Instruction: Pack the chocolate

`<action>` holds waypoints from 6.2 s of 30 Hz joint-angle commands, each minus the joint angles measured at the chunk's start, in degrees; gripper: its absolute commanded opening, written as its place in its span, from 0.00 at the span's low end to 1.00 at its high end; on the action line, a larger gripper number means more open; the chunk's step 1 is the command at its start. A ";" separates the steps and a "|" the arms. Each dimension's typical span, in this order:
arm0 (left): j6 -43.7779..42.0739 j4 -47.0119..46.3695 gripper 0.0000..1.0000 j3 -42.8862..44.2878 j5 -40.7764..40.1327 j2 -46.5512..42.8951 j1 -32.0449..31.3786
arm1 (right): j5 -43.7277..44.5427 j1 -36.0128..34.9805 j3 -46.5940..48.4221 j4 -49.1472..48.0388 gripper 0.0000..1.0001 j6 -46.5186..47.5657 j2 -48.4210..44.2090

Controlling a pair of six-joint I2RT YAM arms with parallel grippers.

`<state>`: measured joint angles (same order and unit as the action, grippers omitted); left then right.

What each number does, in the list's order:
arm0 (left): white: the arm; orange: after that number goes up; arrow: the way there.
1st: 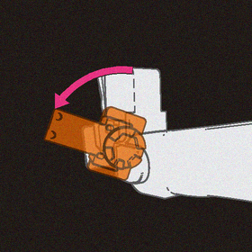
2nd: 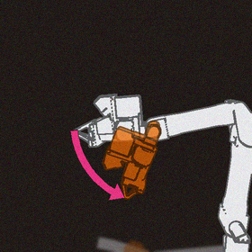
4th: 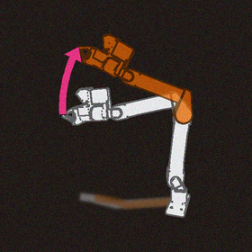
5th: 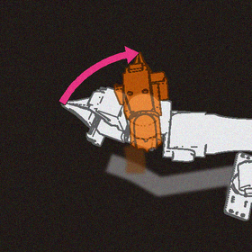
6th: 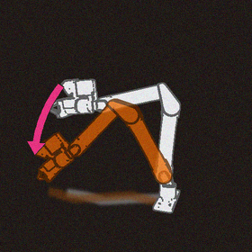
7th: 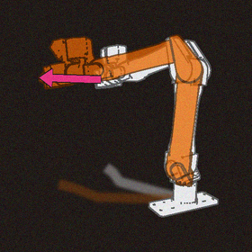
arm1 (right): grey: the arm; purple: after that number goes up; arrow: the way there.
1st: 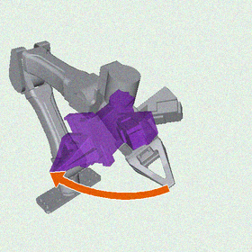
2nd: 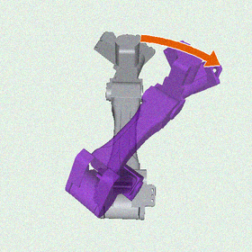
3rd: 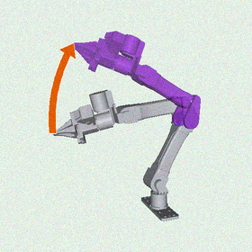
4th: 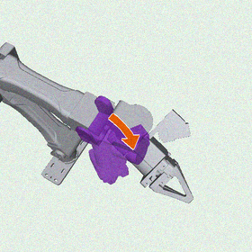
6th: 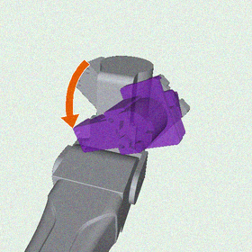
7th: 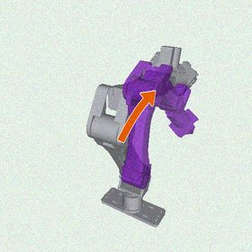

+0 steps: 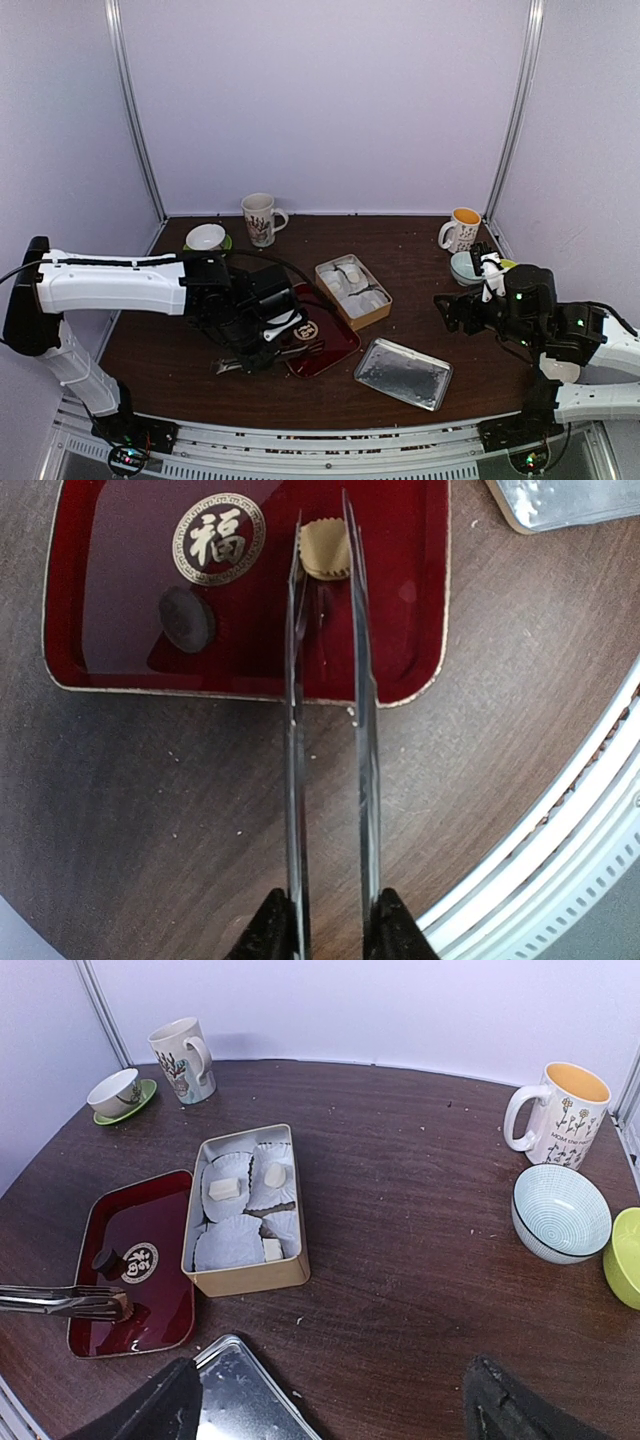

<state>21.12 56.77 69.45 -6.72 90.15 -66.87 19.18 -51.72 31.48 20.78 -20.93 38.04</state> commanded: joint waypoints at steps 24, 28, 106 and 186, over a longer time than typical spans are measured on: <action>0.65 -11.36 0.25 9.84 -9.05 0.35 -0.54 | -0.06 0.30 0.41 -1.34 0.91 1.06 1.32; 0.41 -12.32 0.25 12.75 -12.40 3.18 -0.46 | -0.10 0.30 0.55 -1.22 0.91 1.06 1.25; 36.16 -40.33 0.30 -12.99 -11.73 0.54 1.30 | -0.80 0.38 1.49 -1.10 0.91 0.88 3.18; 48.20 -40.11 0.00 -11.16 -1.93 15.69 18.18 | -3.98 0.39 1.22 -1.70 0.91 -0.23 8.27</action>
<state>65.14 12.34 58.83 -8.73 104.86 -49.10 14.33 -51.64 31.73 19.46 -20.97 46.78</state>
